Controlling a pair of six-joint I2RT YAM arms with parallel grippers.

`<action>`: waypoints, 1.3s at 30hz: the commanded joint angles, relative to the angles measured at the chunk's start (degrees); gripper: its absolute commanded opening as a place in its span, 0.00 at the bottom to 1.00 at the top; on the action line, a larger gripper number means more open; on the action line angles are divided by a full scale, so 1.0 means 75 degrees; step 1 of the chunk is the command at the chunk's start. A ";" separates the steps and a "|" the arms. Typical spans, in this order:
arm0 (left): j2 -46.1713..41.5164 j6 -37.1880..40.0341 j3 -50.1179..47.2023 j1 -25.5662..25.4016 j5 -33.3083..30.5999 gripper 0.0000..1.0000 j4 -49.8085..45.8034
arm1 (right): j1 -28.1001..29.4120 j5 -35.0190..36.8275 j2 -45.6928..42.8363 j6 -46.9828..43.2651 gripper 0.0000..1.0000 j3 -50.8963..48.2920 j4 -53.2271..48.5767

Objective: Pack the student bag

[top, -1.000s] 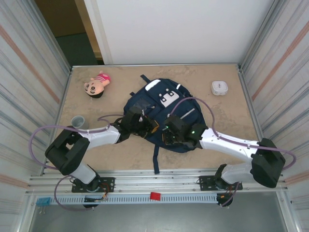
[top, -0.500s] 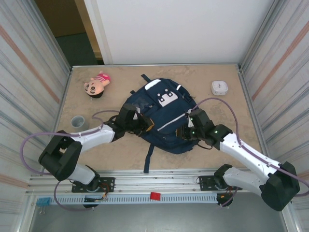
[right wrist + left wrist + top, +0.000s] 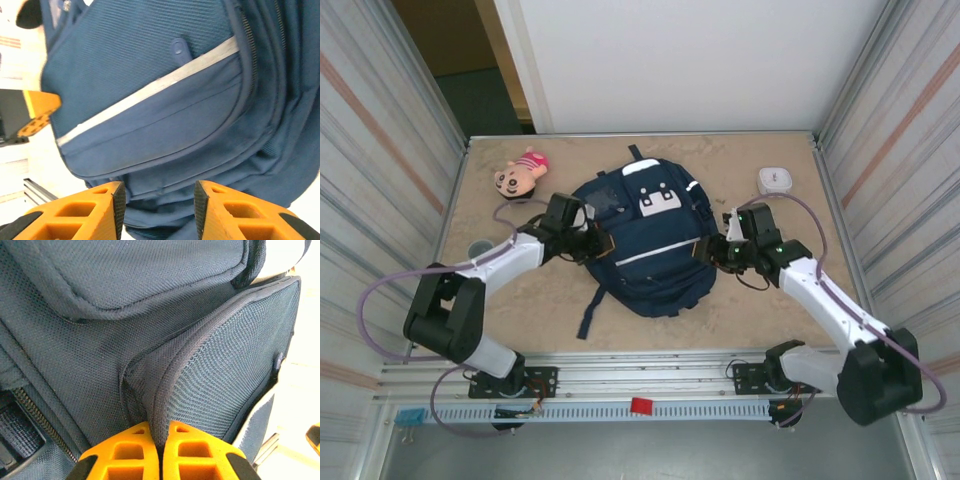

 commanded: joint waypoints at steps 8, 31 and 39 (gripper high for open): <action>0.0334 0.2058 0.0636 0.0582 0.0397 0.21 -0.1209 | 0.0059 -0.0655 0.2643 -0.0592 0.25 0.0521 0.1353; -0.2365 -0.4283 -0.2588 -0.0808 -0.0658 0.51 0.1950 | 0.0458 -0.0270 0.2562 -0.0581 0.21 0.0540 0.1352; -0.2101 -0.4134 -0.2505 -0.0911 -0.0789 0.52 0.1857 | 0.0527 -0.0246 0.2472 -0.0566 0.22 0.0554 0.1348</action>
